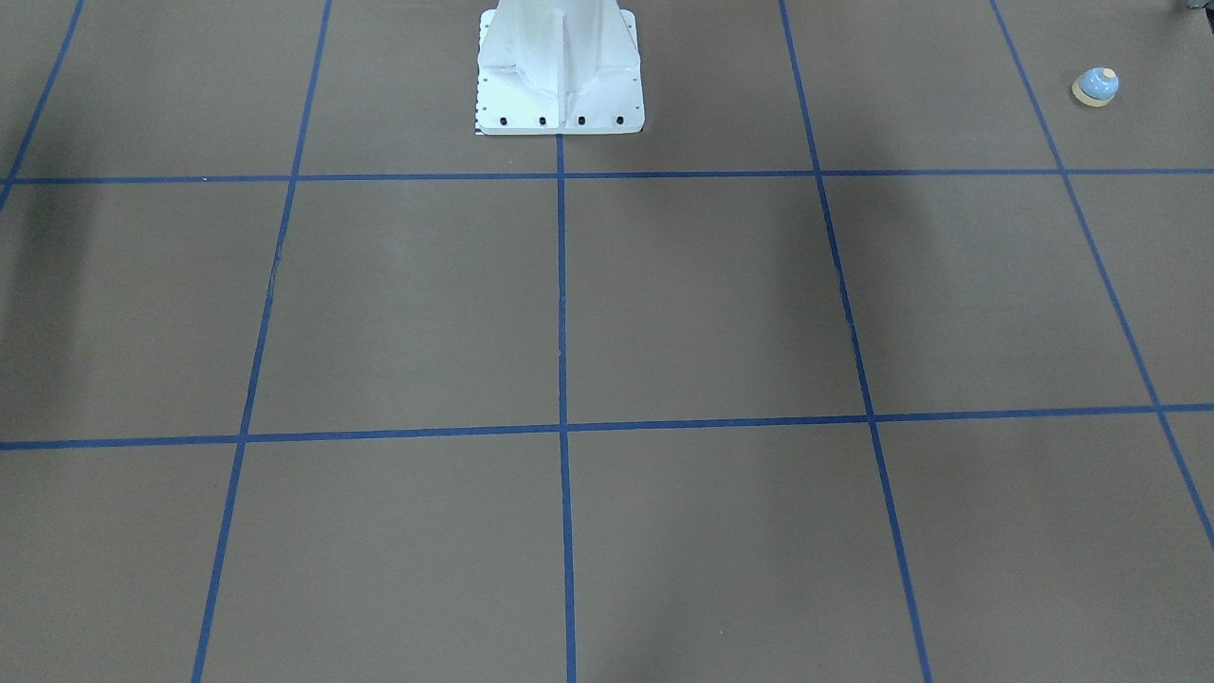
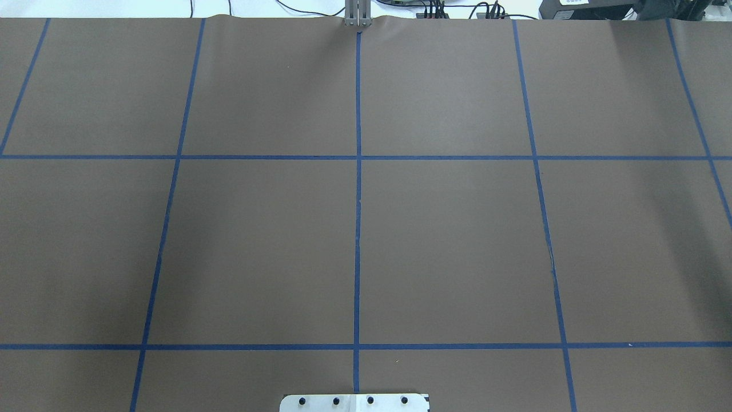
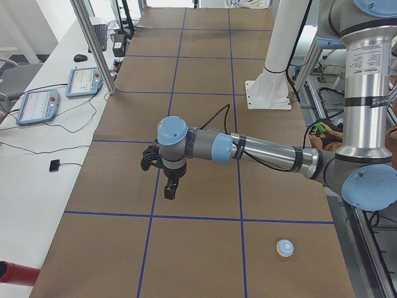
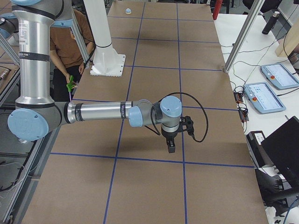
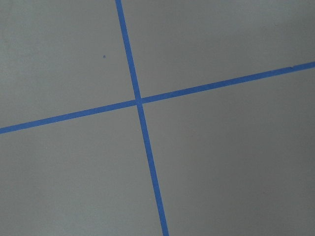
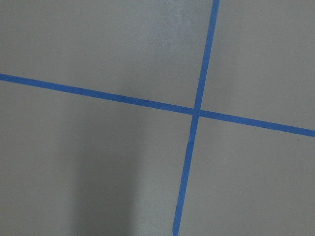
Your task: Place and press bell with both arms
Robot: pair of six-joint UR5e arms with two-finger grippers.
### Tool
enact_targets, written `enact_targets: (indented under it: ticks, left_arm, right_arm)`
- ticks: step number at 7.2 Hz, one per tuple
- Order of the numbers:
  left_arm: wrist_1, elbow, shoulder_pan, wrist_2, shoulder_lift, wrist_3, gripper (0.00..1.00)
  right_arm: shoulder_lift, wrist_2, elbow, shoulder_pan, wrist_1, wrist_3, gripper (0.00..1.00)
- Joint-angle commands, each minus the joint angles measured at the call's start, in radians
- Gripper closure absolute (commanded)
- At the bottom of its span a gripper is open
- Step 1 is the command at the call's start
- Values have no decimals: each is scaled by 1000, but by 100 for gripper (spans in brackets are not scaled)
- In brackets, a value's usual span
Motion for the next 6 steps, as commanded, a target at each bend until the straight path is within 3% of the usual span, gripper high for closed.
enact_targets:
  ticks: [1, 6]
  left_arm:
    - [0, -3, 0, -2, 0, -2, 0]
    - [0, -9, -2, -2, 15, 3, 1]
  right_arm:
    - [0, 0, 0, 1, 0, 0, 0]
    - [-5, 32, -6, -1, 32, -6, 0]
